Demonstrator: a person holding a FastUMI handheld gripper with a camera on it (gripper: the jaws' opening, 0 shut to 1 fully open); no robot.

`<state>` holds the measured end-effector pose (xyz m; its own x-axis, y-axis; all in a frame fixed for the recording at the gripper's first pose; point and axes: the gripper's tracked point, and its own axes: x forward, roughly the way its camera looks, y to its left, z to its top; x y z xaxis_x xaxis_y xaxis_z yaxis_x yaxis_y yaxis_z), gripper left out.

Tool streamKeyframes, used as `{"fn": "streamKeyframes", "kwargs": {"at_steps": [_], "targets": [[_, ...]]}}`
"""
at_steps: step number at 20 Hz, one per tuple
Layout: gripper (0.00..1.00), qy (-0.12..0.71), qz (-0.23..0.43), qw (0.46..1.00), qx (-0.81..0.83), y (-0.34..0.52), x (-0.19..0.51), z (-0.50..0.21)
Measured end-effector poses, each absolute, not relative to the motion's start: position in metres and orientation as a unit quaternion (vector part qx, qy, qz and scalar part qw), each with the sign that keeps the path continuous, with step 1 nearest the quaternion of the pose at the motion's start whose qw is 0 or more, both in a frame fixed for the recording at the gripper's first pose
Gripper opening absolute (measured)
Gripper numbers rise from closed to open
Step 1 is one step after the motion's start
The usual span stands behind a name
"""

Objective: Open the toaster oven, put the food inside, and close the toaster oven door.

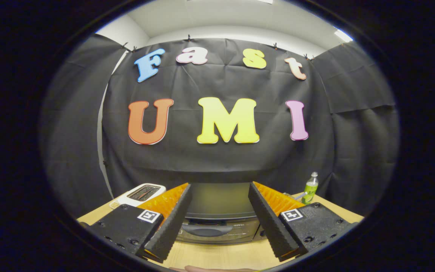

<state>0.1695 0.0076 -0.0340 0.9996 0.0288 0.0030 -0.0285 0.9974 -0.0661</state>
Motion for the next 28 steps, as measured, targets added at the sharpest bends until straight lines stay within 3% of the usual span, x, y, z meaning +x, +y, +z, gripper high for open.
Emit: {"fn": "streamKeyframes", "kwargs": {"at_steps": [13, 17, 18, 19, 28], "targets": [[1.0, 0.095, -0.022, 0.994, -0.039, 0.004, 0.226, -0.128], [1.0, 0.113, 0.001, 0.993, -0.034, 0.007, 0.224, -0.132], [1.0, 0.175, 0.005, 0.984, -0.034, 0.008, 0.22, -0.159], [0.99, 0.139, 0.002, 0.989, -0.045, 0.01, 0.222, -0.139], [1.0, 0.174, 0.033, 0.983, -0.048, 0.005, 0.172, -0.167]]}}
